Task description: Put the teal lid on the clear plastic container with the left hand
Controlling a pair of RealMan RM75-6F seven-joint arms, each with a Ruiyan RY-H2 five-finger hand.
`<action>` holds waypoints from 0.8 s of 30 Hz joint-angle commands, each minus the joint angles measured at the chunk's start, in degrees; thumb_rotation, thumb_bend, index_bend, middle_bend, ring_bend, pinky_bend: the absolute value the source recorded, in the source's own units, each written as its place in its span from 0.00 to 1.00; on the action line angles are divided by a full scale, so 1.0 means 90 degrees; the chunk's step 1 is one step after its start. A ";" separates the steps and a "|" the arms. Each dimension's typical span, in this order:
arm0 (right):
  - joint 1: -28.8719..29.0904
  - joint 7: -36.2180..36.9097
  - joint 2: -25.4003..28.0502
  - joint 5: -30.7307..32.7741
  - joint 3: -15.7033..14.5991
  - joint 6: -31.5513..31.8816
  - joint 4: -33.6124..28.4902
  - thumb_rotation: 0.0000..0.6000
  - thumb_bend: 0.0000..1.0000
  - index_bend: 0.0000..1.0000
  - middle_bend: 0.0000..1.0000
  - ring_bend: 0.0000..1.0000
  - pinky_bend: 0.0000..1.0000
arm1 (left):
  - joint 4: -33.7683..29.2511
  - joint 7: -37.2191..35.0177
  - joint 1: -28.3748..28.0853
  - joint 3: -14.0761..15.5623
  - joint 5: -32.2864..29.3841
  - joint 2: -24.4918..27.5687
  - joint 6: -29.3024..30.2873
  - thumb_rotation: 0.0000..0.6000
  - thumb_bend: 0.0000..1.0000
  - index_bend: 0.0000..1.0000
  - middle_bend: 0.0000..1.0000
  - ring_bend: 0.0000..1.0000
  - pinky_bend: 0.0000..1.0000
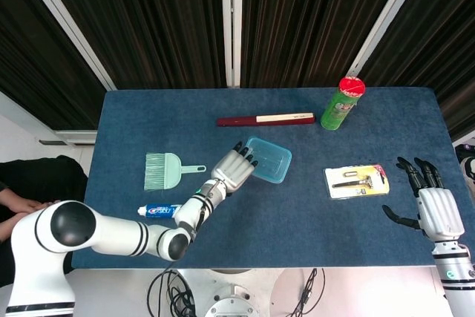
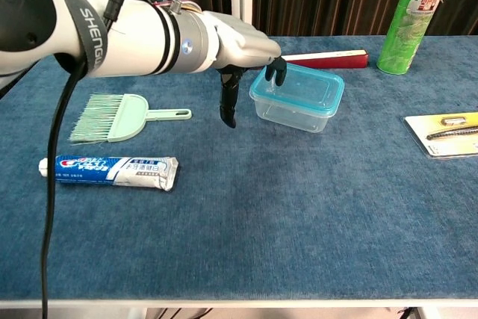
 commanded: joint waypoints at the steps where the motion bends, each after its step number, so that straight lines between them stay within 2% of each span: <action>1: 0.0003 -0.0019 -0.0001 0.0010 0.0000 -0.0007 -0.0011 1.00 0.15 0.00 0.17 0.00 0.00 | 0.0047 0.0018 0.0022 0.0031 -0.0006 -0.0043 -0.0010 1.00 0.02 0.21 0.18 0.08 0.06; 17: -0.0011 -0.0007 -0.0011 0.0025 -0.0012 0.0002 -0.0006 1.00 0.15 0.00 0.17 0.00 0.00 | 0.0240 0.0219 0.0015 0.0102 -0.0211 -0.0282 -0.0077 1.00 0.02 0.21 0.18 0.08 0.06; 24: -0.0029 -0.0007 -0.0002 0.0021 -0.0016 0.0031 -0.0002 1.00 0.15 0.00 0.17 0.00 0.00 | 0.0187 0.0203 0.0018 0.0006 -0.0139 -0.0247 -0.0013 1.00 0.02 0.21 0.18 0.08 0.06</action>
